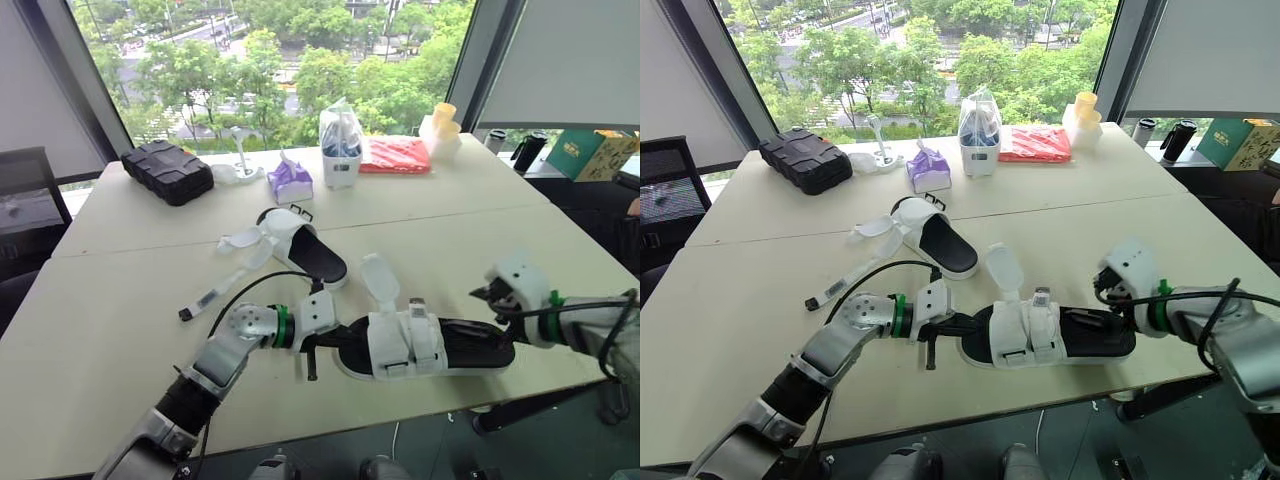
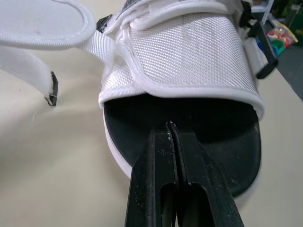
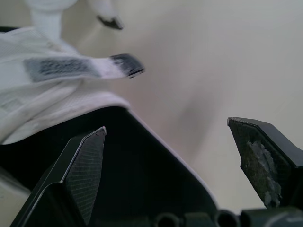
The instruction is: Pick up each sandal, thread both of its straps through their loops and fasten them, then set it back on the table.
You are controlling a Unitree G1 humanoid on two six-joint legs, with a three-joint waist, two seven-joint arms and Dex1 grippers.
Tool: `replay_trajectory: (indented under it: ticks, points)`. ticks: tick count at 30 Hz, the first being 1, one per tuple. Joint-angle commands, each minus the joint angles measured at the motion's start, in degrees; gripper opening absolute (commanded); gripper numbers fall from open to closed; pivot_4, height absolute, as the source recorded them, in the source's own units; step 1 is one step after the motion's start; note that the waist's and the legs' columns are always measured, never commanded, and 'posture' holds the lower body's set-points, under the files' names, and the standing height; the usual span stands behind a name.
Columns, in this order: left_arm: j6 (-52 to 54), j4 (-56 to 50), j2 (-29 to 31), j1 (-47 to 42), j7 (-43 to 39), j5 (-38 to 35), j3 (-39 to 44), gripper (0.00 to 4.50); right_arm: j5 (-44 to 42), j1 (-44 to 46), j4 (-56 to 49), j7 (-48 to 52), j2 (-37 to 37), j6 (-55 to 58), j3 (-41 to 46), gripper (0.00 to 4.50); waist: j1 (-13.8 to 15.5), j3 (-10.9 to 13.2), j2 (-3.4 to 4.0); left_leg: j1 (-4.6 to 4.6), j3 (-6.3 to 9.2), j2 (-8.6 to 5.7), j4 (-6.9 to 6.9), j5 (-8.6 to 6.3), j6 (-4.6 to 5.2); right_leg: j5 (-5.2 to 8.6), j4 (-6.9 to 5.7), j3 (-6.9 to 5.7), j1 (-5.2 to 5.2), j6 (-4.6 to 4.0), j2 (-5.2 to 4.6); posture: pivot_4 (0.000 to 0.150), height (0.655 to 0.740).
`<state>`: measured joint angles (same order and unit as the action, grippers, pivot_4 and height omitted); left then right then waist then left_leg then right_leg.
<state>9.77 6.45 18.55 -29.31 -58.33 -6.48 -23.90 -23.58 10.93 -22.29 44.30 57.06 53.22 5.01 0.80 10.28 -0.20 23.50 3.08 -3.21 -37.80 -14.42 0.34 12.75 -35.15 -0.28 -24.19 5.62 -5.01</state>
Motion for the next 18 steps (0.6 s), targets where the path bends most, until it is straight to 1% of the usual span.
replay_trajectory:
  ticks: [1,7,11,18]
  points:
    - [-1.15,1.97,-1.61,-1.37,0.05,0.43,-0.12,0.0,1.75,1.33,-1.21,-0.06,-0.56,-2.21,-3.09,4.46,0.0,0.0,0.0,0.0,0.0,-0.01,-0.01,0.0,0.0,0.0,0.0,0.0,0.0,0.0,0.0,0.15,0.74]
    - [-2.06,3.68,-2.28,-1.86,-1.01,1.3,-0.25,0.0,2.27,5.43,-0.71,-1.48,-4.29,-1.99,-6.96,4.46,-0.02,0.0,-0.01,0.0,0.02,0.0,-0.01,0.0,0.0,0.0,-0.01,0.0,0.0,-0.01,0.01,0.15,0.74]
    - [-2.46,3.78,-3.34,-2.27,-0.55,1.07,0.25,0.0,3.1,10.27,1.39,-4.77,-9.09,-0.54,-8.09,4.46,-0.08,0.01,0.0,0.0,0.02,0.0,-0.02,0.0,0.0,0.0,-0.01,0.0,0.0,-0.01,0.01,0.15,0.74]
    - [-0.22,4.07,-5.02,-3.99,0.38,-1.17,3.32,0.0,4.37,13.07,3.99,-6.32,-13.45,-0.51,-9.95,4.46,-0.01,0.01,0.0,0.02,0.02,-0.02,-0.02,0.0,0.0,-0.02,-0.02,0.0,-0.03,0.02,0.0,0.15,0.74]
